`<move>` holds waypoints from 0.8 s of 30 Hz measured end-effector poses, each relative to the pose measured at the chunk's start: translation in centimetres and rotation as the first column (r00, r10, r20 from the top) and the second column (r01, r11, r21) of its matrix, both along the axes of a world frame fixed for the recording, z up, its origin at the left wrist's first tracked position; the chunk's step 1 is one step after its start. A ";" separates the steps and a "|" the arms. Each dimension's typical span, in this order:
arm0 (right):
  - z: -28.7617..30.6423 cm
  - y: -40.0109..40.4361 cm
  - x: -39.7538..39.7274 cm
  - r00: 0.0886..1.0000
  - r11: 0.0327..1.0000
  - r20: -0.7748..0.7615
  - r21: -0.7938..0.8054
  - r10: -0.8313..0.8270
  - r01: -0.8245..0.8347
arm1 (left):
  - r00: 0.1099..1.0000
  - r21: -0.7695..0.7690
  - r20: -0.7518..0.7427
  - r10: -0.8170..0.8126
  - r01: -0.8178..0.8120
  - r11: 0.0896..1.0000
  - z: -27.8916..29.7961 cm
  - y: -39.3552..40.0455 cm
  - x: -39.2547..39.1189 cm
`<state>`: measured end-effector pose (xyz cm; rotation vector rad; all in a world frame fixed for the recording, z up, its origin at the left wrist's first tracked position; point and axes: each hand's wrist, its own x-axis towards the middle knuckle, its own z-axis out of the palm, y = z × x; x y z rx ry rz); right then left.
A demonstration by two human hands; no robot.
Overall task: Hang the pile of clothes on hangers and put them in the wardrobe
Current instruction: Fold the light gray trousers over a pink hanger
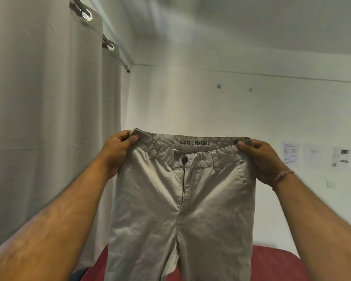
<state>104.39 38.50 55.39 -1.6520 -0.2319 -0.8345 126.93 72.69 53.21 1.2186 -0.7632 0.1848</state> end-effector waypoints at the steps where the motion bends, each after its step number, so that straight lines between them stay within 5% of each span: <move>1: 0.1 -0.3 -0.3 0.995 0.994 -0.026 0.047 0.099 -0.097 | 0.996 -0.034 -0.023 -0.086 0.085 0.996 0.0 0.5 0.0; 3: -0.2 -1.0 -0.3 0.980 0.978 -0.071 0.106 0.187 -0.179 | 0.967 -0.062 -0.072 -0.245 0.240 0.969 -0.2 1.3 0.4; 5: -1.3 -1.4 0.9 0.986 0.984 -0.128 0.149 0.112 -0.092 | 0.964 0.040 -0.146 -0.221 0.229 0.973 -1.1 1.0 0.7; 9: -4.4 -1.2 6.0 0.853 0.897 -0.301 -0.026 -0.427 0.440 | 0.912 0.363 -0.270 0.309 -0.201 0.910 -3.6 -2.3 3.5; 11: -5.1 -0.1 8.0 0.787 0.846 -0.325 -0.090 -0.524 0.526 | 0.873 0.450 -0.234 0.427 -0.292 0.844 -4.2 -3.5 3.3; 17: -2.4 7.5 9.7 0.886 0.933 -0.294 -0.070 -0.359 0.354 | 0.963 0.341 -0.222 0.151 -0.068 0.938 -1.6 -6.7 -3.3; 24: 0.7 12.8 9.2 0.986 0.993 -0.128 -0.067 -0.107 0.099 | 0.983 0.223 0.157 0.092 -0.127 0.967 2.2 -9.0 -9.0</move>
